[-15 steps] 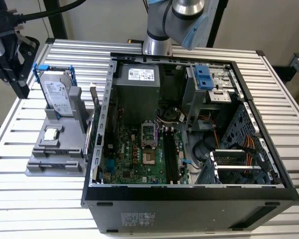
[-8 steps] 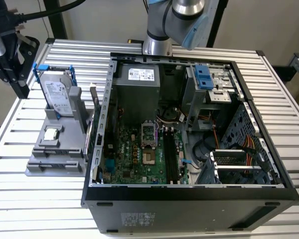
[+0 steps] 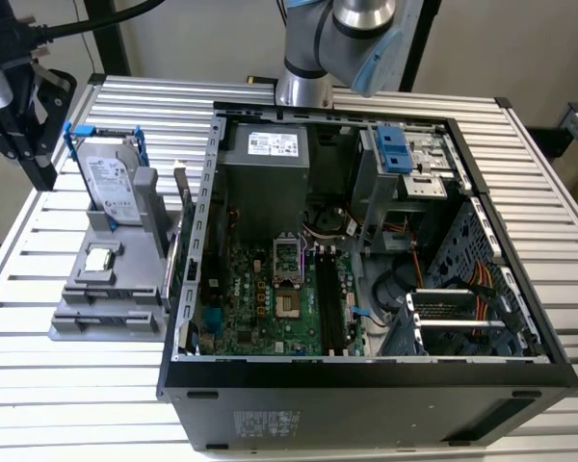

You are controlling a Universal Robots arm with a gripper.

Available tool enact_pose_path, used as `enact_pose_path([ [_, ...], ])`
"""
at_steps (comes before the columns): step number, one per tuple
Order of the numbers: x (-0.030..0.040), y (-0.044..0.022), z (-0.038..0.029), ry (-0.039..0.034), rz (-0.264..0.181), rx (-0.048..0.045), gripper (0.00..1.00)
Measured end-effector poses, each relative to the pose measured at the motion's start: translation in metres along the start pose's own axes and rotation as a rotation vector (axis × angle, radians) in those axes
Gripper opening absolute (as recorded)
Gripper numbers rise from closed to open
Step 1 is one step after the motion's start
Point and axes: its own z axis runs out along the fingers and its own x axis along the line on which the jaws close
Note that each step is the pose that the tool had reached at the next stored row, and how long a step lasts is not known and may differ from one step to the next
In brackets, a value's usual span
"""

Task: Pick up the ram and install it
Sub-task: 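Pick up the ram and move it above insertion slot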

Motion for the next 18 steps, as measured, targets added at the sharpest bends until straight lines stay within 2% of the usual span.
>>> enact_pose_path([
  [18,0.0,0.0,0.0,0.0014,-0.029,-0.0004,0.0],
])
